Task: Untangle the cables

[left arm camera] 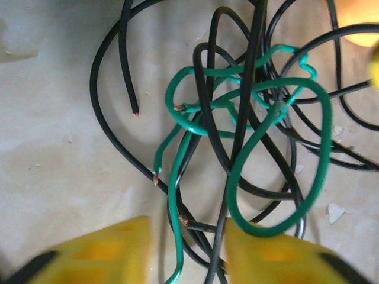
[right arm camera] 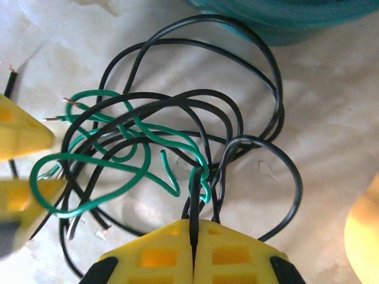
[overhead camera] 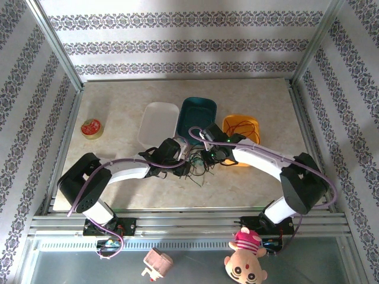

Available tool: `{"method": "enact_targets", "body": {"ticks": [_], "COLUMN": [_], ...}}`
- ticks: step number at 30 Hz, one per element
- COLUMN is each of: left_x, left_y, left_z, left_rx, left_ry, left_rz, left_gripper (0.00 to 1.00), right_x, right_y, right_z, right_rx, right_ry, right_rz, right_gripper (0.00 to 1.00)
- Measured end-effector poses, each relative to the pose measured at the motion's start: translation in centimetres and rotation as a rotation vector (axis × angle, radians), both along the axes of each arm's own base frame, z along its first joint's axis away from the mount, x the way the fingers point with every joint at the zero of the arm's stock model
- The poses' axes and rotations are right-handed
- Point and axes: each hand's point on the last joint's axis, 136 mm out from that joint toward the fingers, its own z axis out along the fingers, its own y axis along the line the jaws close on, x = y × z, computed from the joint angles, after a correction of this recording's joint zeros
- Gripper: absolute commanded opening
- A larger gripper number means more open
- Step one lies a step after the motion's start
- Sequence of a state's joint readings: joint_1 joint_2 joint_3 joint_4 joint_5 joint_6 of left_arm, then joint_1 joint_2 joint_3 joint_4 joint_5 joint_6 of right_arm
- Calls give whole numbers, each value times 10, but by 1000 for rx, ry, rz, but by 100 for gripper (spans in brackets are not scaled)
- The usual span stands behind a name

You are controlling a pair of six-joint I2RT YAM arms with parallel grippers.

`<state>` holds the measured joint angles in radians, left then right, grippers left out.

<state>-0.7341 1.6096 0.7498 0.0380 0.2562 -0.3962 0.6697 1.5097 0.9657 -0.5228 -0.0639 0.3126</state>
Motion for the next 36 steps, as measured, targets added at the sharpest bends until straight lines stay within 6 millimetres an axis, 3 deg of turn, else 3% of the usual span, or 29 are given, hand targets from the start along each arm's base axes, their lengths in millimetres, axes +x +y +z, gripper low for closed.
{"method": "enact_targets", "body": {"ticks": [2, 9, 13, 17, 20, 22, 24, 25, 28, 30, 36], "left_x": [0, 1, 2, 9, 13, 12, 10, 9, 6, 4, 1], "left_y": [0, 7, 9, 16, 22, 24, 25, 25, 26, 27, 31], "left_z": [-6, -8, 19, 50, 61, 64, 64, 64, 61, 57, 50], "left_rx": [8, 29, -13, -84, -118, -131, -135, -135, -121, -106, -70], "left_ry": [12, 2, -47, -96, -108, -105, -98, -95, -87, -81, -73], "left_rz": [5, 27, 25, 45, 56, 55, 51, 45, 28, 20, 3], "left_gripper": [0, 0, 0, 0, 0, 0, 0, 0, 0, 17, 46], "right_x": [-1, -14, -29, -43, -49, -51, -51, -51, -50, -48, -31], "right_y": [-5, -37, -55, -61, -64, -66, -66, -66, -64, -61, -39], "right_z": [10, 21, 6, -10, -22, -28, -29, -29, -23, -10, 51], "right_rx": [19, 46, 45, 32, 13, 3, 2, 2, 0, 11, 105], "right_ry": [-24, -43, 11, 72, 109, 130, 137, 137, 99, 44, -155], "right_rz": [-20, -113, -153, -161, -172, -185, -193, -194, -172, -149, -56], "right_gripper": [3, 2, 2, 3, 3, 13, 38, 44, 51, 53, 52]}}
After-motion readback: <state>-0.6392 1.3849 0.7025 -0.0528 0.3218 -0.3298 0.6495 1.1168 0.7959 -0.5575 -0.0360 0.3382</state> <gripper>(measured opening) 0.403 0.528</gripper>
